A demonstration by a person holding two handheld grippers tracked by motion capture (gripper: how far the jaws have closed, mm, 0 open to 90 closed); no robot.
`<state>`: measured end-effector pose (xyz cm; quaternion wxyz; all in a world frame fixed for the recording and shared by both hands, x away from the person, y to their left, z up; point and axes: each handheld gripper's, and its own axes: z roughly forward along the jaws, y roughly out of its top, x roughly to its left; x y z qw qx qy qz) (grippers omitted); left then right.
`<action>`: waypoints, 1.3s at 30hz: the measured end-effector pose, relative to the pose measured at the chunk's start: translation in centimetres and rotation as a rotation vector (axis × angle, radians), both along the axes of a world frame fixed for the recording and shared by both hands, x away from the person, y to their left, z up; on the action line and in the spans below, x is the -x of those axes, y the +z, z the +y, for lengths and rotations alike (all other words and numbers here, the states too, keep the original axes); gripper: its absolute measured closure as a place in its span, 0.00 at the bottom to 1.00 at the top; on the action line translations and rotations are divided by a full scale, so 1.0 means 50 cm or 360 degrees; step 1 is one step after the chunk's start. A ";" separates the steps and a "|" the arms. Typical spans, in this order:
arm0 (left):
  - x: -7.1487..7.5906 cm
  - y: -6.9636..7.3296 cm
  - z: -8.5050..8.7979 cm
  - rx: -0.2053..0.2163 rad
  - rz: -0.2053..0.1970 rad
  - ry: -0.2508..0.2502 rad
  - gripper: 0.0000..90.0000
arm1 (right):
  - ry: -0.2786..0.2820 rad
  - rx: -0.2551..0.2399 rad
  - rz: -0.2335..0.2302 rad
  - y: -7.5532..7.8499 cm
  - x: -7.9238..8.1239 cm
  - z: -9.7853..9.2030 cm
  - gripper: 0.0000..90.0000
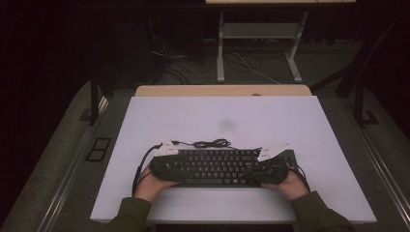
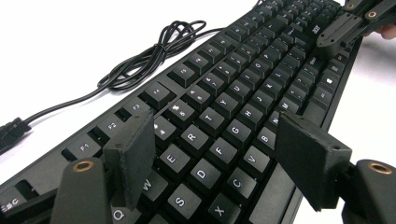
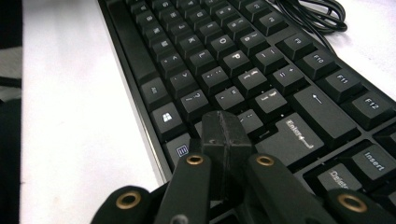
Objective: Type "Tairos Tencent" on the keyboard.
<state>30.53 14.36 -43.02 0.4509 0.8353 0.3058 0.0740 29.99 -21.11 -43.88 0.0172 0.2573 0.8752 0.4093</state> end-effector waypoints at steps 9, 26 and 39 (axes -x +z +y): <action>0.002 -0.002 0.002 -0.0003 0.0008 -0.0003 0.30 | -0.0019 -0.0119 -0.0007 0.014 -0.004 -0.009 0.91; -0.001 -0.003 0.004 0.0003 0.0003 0.0033 0.31 | -0.0108 -0.0241 -0.0039 0.029 -0.029 0.023 0.39; -0.006 0.000 0.011 -0.0009 -0.0034 0.0069 0.48 | -0.0157 -0.0295 -0.0066 0.027 -0.055 0.058 0.32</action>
